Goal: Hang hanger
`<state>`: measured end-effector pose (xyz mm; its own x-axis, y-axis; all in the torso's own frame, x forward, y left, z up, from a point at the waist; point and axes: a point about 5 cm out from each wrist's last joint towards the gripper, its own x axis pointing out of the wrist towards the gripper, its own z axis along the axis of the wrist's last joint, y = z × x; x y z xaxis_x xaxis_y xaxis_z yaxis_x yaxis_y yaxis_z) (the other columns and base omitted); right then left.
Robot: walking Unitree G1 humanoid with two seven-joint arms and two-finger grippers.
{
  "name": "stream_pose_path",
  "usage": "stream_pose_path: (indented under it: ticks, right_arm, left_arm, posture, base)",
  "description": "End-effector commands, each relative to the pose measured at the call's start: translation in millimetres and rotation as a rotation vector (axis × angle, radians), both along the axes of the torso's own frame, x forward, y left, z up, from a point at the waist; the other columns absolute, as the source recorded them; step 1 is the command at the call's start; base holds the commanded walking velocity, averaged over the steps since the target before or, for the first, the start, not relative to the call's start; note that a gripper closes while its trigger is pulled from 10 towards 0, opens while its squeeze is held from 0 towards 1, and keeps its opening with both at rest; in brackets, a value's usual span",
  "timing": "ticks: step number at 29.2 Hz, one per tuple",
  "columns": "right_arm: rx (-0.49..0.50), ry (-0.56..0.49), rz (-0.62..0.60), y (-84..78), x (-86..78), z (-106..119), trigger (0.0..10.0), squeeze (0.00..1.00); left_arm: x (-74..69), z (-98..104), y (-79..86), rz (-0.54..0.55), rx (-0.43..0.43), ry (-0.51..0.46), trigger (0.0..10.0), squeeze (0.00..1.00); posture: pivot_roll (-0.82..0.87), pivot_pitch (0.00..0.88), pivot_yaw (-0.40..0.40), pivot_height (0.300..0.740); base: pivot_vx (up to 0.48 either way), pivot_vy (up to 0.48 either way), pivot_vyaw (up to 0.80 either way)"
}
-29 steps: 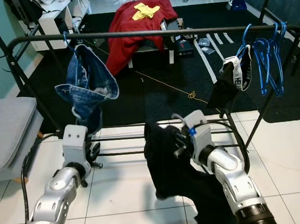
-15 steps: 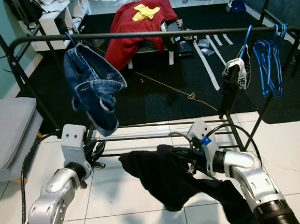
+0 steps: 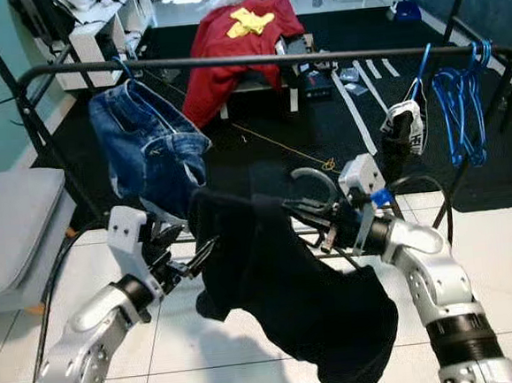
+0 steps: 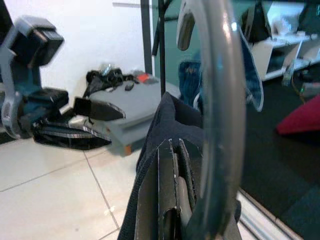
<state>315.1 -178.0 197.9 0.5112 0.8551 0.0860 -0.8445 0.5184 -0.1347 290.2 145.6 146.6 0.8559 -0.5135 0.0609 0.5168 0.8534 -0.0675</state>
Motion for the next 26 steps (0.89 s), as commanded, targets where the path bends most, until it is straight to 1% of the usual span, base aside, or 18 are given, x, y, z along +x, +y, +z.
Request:
stream_pose_path:
  ticks: [1, 2, 3, 5, 7, 9, 11, 12, 14, 15, 16, 18, 19, 20, 24, 25, 26]
  right_arm:
    - [0.038, -0.057, 0.019, -0.5, 0.6, 13, 10.0, 0.00]
    - [0.038, -0.057, 0.019, -0.5, 0.6, 13, 10.0, 0.00]
    - [0.039, -0.065, 0.029, 0.4, 0.8, 16, 10.0, 0.00]
    - [0.039, -0.065, 0.029, 0.4, 0.8, 16, 10.0, 0.00]
    - [0.030, -0.086, 0.027, 3.4, 1.8, 20, 10.0, 0.00]
    - [0.018, -0.101, -0.007, 5.2, 5.7, 21, 10.0, 0.00]
    - [0.018, -0.101, -0.007, 5.2, 5.7, 21, 10.0, 0.00]
    - [0.013, -0.103, -0.025, 6.0, 8.2, 21, 10.0, 0.00]
    - [0.013, -0.103, -0.025, 6.0, 8.2, 21, 10.0, 0.00]
    - [0.014, -0.102, -0.032, 7.6, 9.9, 20, 10.0, 0.00]
    - [0.018, -0.099, -0.031, 9.9, 11.0, 20, 10.0, 0.00]
    - [0.018, -0.099, -0.031, 9.9, 11.0, 20, 10.0, 0.00]
    - [0.021, -0.096, -0.023, 13.0, 11.5, 19, 10.0, 0.00]
    - [0.022, -0.095, -0.017, 15.3, 12.0, 18, 10.0, 0.00]
    - [0.023, -0.086, -0.009, 16.9, 11.4, 17, 10.0, 0.00]
    - [0.023, -0.086, -0.009, 16.9, 11.4, 17, 10.0, 0.00]
    - [0.029, -0.081, -0.002, 17.2, 10.9, 17, 10.0, 0.00]
  left_arm:
    - [1.6, 0, 1.5, -0.017, 0.023, -0.006, 10.0, 1.00]
    - [1.6, 0, 1.5, -0.017, 0.023, -0.006, 10.0, 1.00]
    - [3.7, 4, -2.1, -0.022, 0.012, -0.029, 10.0, 1.00]
    - [3.7, 4, -2.1, -0.022, 0.012, -0.029, 10.0, 1.00]
    - [3.7, 15, -16.7, -0.069, -0.044, -0.048, 10.0, 1.00]
    - [1.1, 23, -27.8, -0.115, -0.096, -0.037, 10.0, 1.00]
    - [1.1, 23, -27.8, -0.115, -0.096, -0.037, 10.0, 1.00]
    - [-0.2, 25, -31.5, -0.133, -0.120, -0.026, 10.0, 1.00]
    - [-0.2, 25, -31.5, -0.133, -0.120, -0.026, 10.0, 1.00]
    - [-1.0, 27, -34.5, -0.148, -0.134, -0.019, 10.0, 1.00]
    - [-1.6, 29, -37.2, -0.164, -0.136, -0.014, 10.0, 1.00]
    - [-1.6, 29, -37.2, -0.164, -0.136, -0.014, 10.0, 1.00]
    - [-0.9, 26, -39.1, -0.165, -0.108, -0.004, 10.0, 0.00]
    - [0.2, 25, -40.9, -0.160, -0.101, 0.004, 10.0, 0.00]
    - [-0.3, 27, -45.5, -0.163, -0.134, 0.015, 10.0, 0.00]
    - [-0.3, 27, -45.5, -0.163, -0.134, 0.015, 10.0, 0.00]
    - [0.6, 24, -44.4, -0.150, -0.112, 0.017, 10.0, 0.00]
  posture:
    - [0.04, 0.066, 0.053, 0.740]
    - [0.04, 0.066, 0.053, 0.740]
    - [0.04, 0.064, 0.052, 0.740]
    - [0.04, 0.064, 0.052, 0.740]
    - [0.03, 0.060, 0.045, 0.740]
    - [0.04, 0.058, 0.042, 0.740]
    - [0.04, 0.058, 0.042, 0.740]
    - [0.04, 0.057, 0.042, 0.740]
    - [0.04, 0.057, 0.042, 0.740]
    - [0.04, 0.052, 0.041, 0.740]
    - [0.04, 0.051, 0.040, 0.740]
    - [0.04, 0.051, 0.040, 0.740]
    - [0.04, 0.045, 0.039, 0.740]
    - [0.04, 0.045, 0.038, 0.740]
    - [0.04, 0.041, 0.034, 0.740]
    - [0.04, 0.041, 0.034, 0.740]
    - [0.04, 0.041, 0.032, 0.740]
  base:
    - [0.000, 0.000, 0.00]
    - [0.000, 0.000, 0.00]
    - [0.000, 0.000, 0.00]
    - [0.000, 0.000, 0.00]
    - [0.000, 0.000, 0.00]
    - [0.000, 0.000, 0.00]
    - [0.000, 0.000, 0.00]
    - [0.000, 0.000, 0.00]
    - [0.000, 0.000, 0.00]
    - [0.000, 0.000, 0.00]
    - [0.000, 0.000, 0.00]
    - [0.000, 0.000, 0.00]
    - [0.000, 0.000, 0.00]
    - [0.000, 0.000, 0.00]
    - [0.000, 0.000, 0.00]
    - [0.000, 0.000, 0.00]
    - [0.000, 0.000, 0.00]
